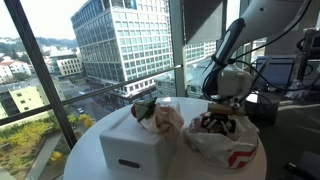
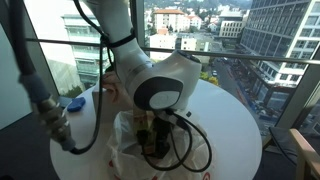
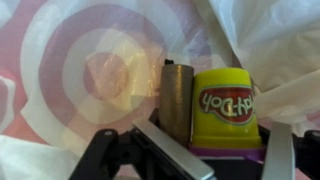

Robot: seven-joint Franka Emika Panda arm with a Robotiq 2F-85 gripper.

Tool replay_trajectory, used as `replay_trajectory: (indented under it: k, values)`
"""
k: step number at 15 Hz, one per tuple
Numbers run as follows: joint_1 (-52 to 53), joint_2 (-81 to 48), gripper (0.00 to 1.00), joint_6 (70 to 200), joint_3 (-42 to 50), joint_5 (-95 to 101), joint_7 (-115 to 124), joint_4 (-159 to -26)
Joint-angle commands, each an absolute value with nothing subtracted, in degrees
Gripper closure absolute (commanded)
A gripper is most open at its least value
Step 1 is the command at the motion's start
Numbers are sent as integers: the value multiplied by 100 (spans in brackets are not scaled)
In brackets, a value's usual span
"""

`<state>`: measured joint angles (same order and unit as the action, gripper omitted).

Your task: Remove the objects from the plastic bag and put them on the white basket

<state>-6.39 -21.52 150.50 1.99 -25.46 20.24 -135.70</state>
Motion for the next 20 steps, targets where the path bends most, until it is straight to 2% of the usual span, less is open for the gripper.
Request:
replay_trajectory:
  k: [1, 8, 12, 20]
  values:
    - [-635, -1023, 57, 13840, 458, -2450, 2401, -13814]
    - [-591, 167, 57, 11341, 620, -2517, 3243, -13244]
    - [-324, 237, 57, 11518, 268, -2351, 3950, -12727]
    - [636, -1132, 57, 11951, -555, -927, 5700, -10641]
